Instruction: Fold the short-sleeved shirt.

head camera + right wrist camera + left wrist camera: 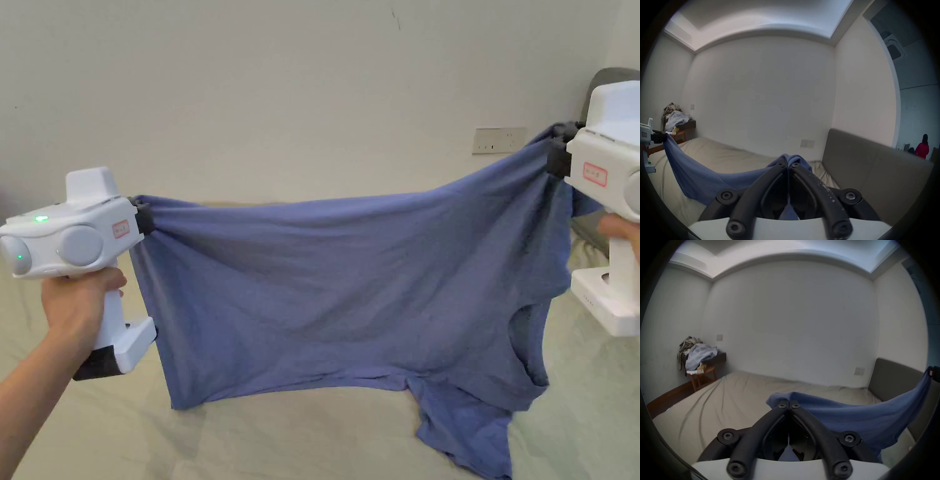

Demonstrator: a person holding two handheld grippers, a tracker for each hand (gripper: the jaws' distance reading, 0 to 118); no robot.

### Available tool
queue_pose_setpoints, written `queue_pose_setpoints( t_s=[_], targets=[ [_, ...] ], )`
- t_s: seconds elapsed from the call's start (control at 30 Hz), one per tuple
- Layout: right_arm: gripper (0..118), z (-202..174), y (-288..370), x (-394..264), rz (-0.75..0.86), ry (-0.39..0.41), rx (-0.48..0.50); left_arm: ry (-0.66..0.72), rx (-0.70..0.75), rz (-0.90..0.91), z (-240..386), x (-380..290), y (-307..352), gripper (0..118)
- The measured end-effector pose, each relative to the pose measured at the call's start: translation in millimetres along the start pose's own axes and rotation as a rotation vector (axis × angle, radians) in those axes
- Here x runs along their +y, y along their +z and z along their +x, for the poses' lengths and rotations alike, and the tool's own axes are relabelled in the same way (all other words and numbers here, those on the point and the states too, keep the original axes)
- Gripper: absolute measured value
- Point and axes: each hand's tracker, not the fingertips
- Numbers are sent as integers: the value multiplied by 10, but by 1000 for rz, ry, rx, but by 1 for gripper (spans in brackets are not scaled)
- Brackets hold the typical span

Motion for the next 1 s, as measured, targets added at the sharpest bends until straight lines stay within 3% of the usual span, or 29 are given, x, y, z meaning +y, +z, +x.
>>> queue_pose_setpoints(
  t_s=[0.23, 0.5, 1.0],
  targets=[
    [2, -151, 26, -1204, -206, -67, 62, 3, 13, -208, -198, -1208, 14, 0],
    [2, -180, 907, -2242, -354, -135, 108, 12, 5, -380, -573, -2236, 662, 0],
    [2, -20, 2974, -3044, -486, -286, 152, 85, 24, -477, -1026, -2904, 2442, 0]
  ],
)
